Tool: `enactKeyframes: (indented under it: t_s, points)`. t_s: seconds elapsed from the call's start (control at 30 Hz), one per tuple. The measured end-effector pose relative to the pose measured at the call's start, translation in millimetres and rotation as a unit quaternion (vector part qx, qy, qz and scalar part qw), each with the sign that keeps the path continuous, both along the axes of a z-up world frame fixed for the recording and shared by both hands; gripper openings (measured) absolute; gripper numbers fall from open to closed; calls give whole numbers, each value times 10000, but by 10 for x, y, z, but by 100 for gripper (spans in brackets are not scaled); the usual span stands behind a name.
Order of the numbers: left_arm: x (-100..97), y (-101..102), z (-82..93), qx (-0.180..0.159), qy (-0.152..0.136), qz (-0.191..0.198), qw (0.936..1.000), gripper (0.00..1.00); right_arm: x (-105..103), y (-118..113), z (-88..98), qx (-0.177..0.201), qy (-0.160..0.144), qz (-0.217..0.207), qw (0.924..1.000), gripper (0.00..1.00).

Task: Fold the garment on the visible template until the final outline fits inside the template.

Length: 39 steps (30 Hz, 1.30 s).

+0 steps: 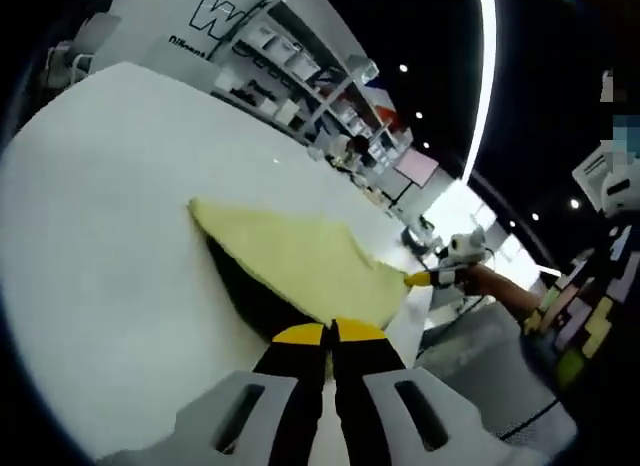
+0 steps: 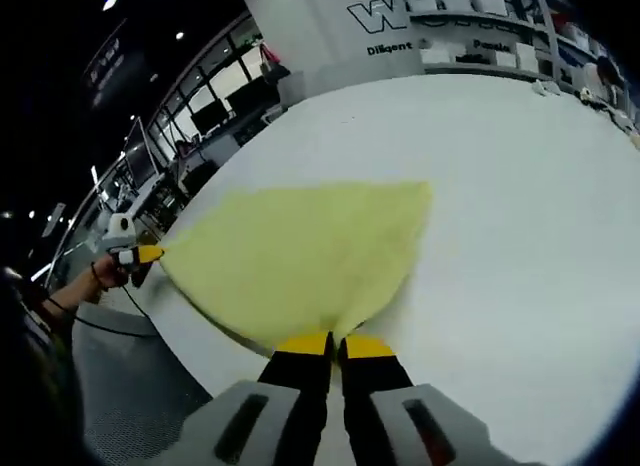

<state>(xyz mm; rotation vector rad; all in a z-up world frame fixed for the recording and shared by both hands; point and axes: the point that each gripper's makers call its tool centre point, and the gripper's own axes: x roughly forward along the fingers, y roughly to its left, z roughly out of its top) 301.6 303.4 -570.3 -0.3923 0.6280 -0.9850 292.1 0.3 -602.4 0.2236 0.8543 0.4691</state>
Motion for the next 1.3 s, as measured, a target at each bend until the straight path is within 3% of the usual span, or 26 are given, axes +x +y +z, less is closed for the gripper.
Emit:
enactKeyframes:
  t_s: [0.1,0.13,0.17,0.3,0.33,0.4,0.63,0.7,0.77,0.9,1.0,1.1,1.3]
  points:
    - [-41,-61,3,68,-87,-369,9993,0,15,-38,0,69,21,-124,9999,0]
    - [-121,-107,-73,354,-203,-773,9962,0,8,-53,-26,34,43,-138,9999,0]
    - [-146,-123,-92,428,-242,-885,9949,0,7,-59,-32,15,42,-145,9999,0]
    - [-348,-220,-266,885,-316,-1535,9837,0,0,-148,-97,-103,84,-284,9995,0]
    - [-421,-228,-357,1130,-401,-1776,9768,0,2,-167,-108,-127,92,-309,9994,0]
    - [-464,-218,-425,1315,-508,-1928,9710,0,7,-183,-120,-170,91,-302,9994,0]
    - [-556,-210,-437,1377,-771,-2184,9630,0,0,-240,-201,-386,198,-357,9984,0]
    - [-531,-204,-433,1373,-786,-2118,9644,0,-4,-236,-207,-385,203,-352,9984,0]
    - [-563,-202,-406,1131,-454,-1965,9729,0,-3,-232,-207,-369,200,-349,9985,0]
    - [-635,-154,-418,1113,-449,-2023,9719,8,1,-233,-209,-301,210,-372,9986,0]
    - [-658,-148,-459,1106,-309,-1930,9744,6,-1,-226,-199,-280,192,-375,9987,0]
    - [-723,-170,-542,1203,-213,-2016,9718,3,3,-223,-199,-264,185,-384,9987,0]
    - [-698,-232,-502,900,-69,-1780,9799,0,5,-221,-195,-250,176,-378,9988,0]
